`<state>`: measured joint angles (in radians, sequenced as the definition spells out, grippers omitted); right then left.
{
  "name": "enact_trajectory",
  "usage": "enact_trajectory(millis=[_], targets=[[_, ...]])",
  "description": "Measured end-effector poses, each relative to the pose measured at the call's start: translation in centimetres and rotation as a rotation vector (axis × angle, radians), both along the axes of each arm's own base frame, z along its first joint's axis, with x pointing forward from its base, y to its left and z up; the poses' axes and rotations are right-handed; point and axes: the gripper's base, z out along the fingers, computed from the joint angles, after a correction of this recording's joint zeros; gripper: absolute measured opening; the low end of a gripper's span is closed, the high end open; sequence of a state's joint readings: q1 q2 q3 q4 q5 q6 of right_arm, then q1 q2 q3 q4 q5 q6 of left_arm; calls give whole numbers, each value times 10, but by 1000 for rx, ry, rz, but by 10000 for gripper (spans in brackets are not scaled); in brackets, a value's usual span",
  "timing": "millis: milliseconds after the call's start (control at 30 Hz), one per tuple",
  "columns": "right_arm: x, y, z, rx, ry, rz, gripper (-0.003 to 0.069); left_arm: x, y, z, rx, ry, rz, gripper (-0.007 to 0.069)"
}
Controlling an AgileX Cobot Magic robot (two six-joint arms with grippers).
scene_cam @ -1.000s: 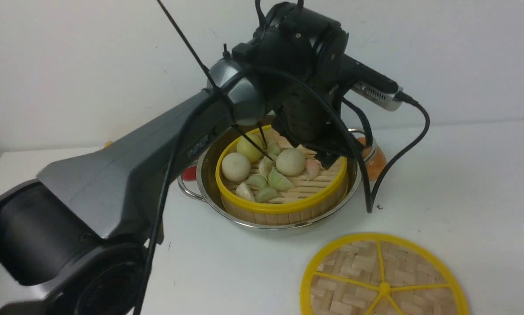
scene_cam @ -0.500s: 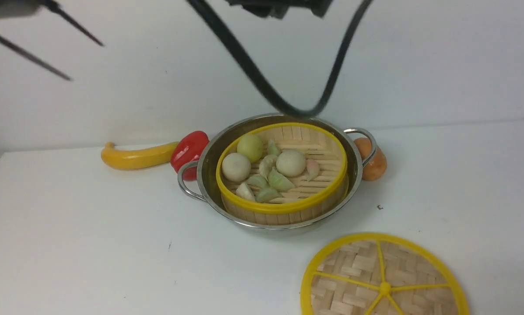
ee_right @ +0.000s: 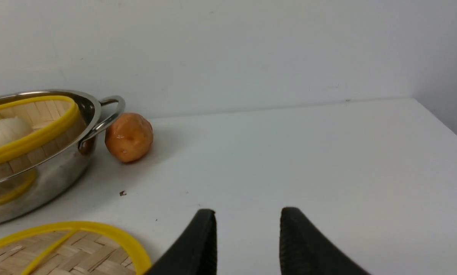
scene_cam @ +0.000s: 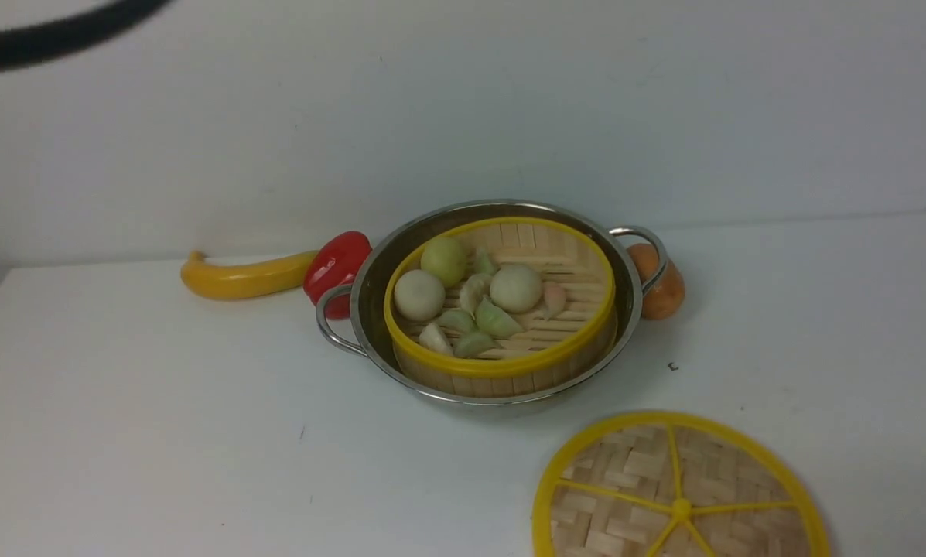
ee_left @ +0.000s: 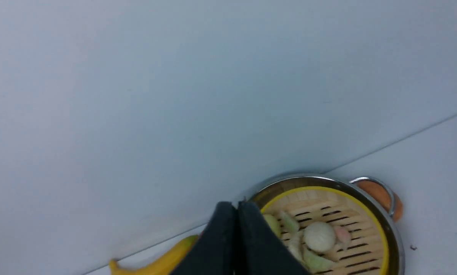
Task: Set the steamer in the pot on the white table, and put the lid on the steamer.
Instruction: 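Move the gripper down to the bamboo steamer lid and grasp its center knob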
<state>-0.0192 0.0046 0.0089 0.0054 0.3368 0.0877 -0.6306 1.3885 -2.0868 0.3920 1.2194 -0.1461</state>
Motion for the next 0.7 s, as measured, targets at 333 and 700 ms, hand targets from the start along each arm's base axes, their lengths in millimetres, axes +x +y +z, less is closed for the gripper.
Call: enact_trajectory(millis=[333,700], targets=[[0,0,0,0,0,0,248,-41,104,-100,-77,190,273,-10],[0,0,0,0,0,0,248,-108,115,-300,-220,-45,387,9]])
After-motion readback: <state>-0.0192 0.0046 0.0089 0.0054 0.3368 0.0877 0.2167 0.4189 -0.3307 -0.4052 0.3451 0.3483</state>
